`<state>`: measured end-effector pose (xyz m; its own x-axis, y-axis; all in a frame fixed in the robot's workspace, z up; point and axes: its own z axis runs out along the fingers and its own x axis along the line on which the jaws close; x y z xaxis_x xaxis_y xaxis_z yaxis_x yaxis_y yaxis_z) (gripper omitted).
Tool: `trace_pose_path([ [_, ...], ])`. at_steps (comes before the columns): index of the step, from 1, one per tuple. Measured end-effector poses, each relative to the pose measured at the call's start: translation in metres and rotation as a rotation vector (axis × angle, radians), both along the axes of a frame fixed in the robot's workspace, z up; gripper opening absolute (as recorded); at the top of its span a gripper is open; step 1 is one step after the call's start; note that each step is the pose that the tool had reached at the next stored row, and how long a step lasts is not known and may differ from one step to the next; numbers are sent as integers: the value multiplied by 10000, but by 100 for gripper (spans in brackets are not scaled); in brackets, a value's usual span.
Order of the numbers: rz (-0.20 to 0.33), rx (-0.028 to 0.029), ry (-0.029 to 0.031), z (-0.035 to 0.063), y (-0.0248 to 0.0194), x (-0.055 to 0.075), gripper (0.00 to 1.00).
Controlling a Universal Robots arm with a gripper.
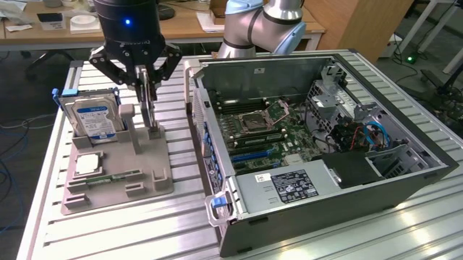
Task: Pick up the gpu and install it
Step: 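Pick up the gpu and move the gpu toward the slot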
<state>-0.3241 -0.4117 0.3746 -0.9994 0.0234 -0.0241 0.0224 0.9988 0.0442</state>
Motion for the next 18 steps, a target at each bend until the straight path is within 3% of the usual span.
trace_pose_path([
  [18, 0, 2, 0, 217, 0, 0, 28],
])
